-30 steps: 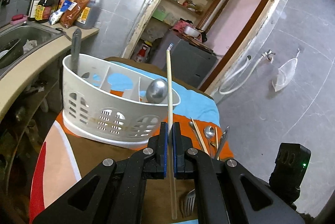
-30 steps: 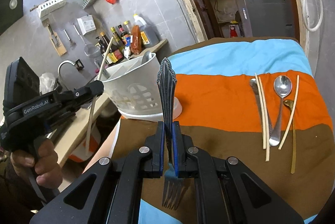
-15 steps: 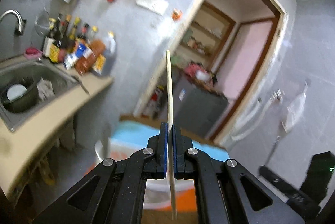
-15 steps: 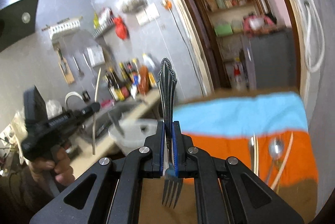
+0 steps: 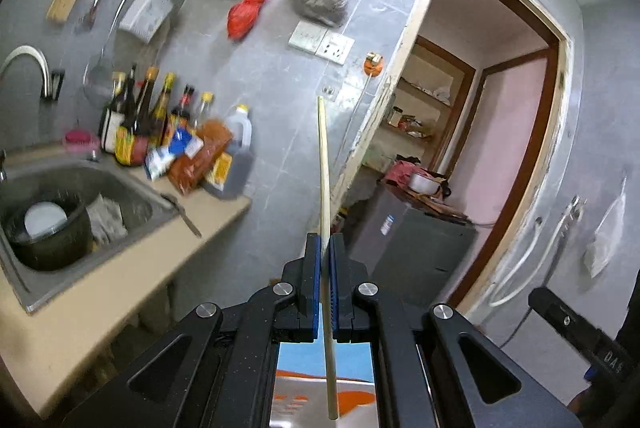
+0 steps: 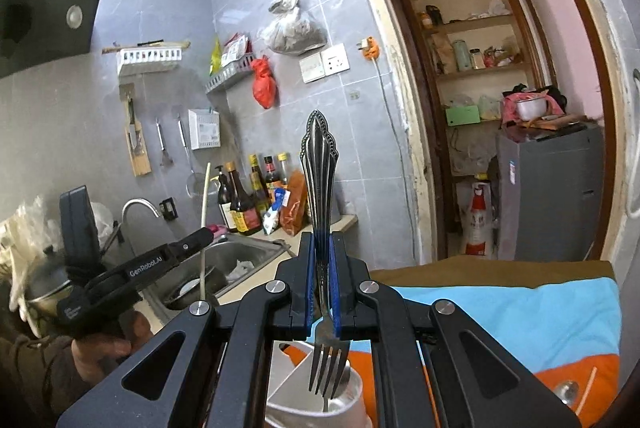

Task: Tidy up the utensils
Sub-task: 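Lower the fork and chopstick into the caddy and open both grippers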

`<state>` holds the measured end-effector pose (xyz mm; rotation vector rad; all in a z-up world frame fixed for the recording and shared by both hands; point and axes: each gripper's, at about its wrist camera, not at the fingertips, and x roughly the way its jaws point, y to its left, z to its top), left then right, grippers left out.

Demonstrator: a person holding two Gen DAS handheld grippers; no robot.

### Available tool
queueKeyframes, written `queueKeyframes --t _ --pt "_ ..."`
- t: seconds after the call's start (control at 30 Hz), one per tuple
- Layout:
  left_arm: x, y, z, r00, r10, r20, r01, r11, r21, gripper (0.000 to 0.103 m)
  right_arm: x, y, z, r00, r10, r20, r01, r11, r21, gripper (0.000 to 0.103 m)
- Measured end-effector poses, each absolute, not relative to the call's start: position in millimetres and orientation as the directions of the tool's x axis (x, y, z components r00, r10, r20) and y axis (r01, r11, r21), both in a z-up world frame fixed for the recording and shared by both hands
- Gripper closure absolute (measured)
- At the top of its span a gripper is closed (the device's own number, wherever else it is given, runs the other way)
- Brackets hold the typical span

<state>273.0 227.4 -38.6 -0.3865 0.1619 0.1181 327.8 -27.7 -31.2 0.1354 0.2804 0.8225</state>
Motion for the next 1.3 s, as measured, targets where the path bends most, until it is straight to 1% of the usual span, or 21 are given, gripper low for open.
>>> queueKeyframes --t 0.17,0.37,0.67,0.93,1.13,1.17,1.27,1.3 --pt "270 211 -61 0.986 0.107 -0.125 -0.140 0.945 -0.296 0.101 333 -19 -60 0.640 0.737 -0.215 -0.706 0.675 0.214 0.098" --pt "264 201 -81 0.989 0.121 -0.086 -0.139 0.957 -0.253 0.101 328 -12 -80 0.611 0.753 -0.244 -0.733 0.655 0.187 0.098" --pt "262 192 -100 0.988 0.138 -0.070 -0.149 0.968 -0.200 0.101 319 -14 -98 0.589 0.759 -0.277 -0.744 0.643 0.182 0.098" --pt "259 193 -109 0.983 0.120 -0.139 -0.145 0.971 -0.188 0.100 318 -18 -99 0.588 0.759 -0.279 -0.739 0.644 0.198 0.097" --pt "257 190 -113 0.966 0.072 -0.247 -0.117 0.978 -0.171 0.099 317 -19 -100 0.571 0.763 -0.302 -0.743 0.637 0.206 0.097" --pt "256 191 -114 0.961 0.060 -0.269 -0.112 0.977 -0.183 0.098 318 -19 -101 0.569 0.762 -0.310 -0.741 0.638 0.208 0.097" --pt "252 191 -114 0.955 0.034 -0.294 -0.099 0.973 -0.209 0.085 320 -22 -104 0.563 0.757 -0.332 -0.730 0.644 0.228 0.097" --pt "250 190 -113 0.954 0.032 -0.297 -0.099 0.972 -0.215 0.077 320 -23 -104 0.563 0.755 -0.336 -0.728 0.645 0.231 0.097"
